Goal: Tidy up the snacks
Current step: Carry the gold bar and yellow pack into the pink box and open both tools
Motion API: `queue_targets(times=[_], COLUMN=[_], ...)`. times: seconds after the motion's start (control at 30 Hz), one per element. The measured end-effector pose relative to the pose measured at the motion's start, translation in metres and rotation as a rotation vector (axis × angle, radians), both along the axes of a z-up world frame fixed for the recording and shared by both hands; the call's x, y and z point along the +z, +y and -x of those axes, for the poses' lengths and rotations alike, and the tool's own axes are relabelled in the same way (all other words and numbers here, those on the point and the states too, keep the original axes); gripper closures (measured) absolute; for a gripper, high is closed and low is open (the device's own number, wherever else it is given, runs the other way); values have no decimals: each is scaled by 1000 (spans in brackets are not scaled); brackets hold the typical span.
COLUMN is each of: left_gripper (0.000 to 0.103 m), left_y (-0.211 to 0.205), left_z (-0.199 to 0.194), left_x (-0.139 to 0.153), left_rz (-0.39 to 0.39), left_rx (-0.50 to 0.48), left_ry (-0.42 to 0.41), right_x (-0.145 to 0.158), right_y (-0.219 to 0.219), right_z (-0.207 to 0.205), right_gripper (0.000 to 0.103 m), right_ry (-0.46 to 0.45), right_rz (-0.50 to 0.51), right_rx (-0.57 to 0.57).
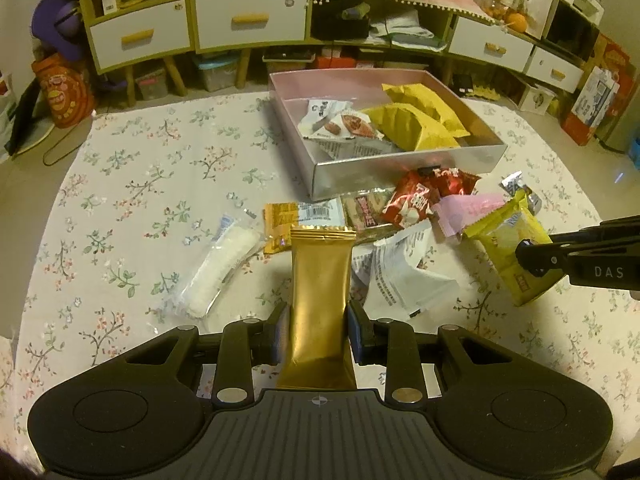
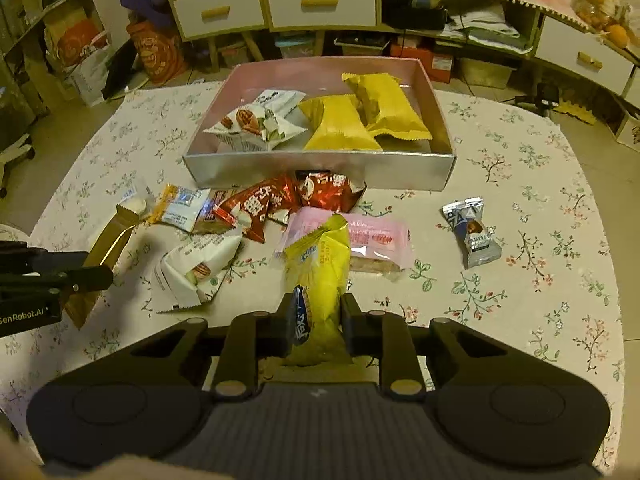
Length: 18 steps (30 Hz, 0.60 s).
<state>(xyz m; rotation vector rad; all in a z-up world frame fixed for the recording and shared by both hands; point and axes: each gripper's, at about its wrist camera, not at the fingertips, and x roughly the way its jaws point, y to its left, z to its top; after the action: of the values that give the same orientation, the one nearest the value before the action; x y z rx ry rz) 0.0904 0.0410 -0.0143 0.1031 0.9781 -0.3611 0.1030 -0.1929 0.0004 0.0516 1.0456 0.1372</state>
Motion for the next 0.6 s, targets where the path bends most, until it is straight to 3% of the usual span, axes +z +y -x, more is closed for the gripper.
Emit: queue_targets(times=[0.27,0.6], left_gripper=[75,75], left_y=[1,-16], left_z=[-1,-26], left_x=[8,26], left_rz=[47,37], left_rx=[16,-13], left_ry=[2,-19], right_x=[15,31], right_y=[-2,-8], right_z=[0,-27], right_gripper=[83,82], right_ry=[-42,-76], right_rz=[-16,-39], right_rx=[-5,-15])
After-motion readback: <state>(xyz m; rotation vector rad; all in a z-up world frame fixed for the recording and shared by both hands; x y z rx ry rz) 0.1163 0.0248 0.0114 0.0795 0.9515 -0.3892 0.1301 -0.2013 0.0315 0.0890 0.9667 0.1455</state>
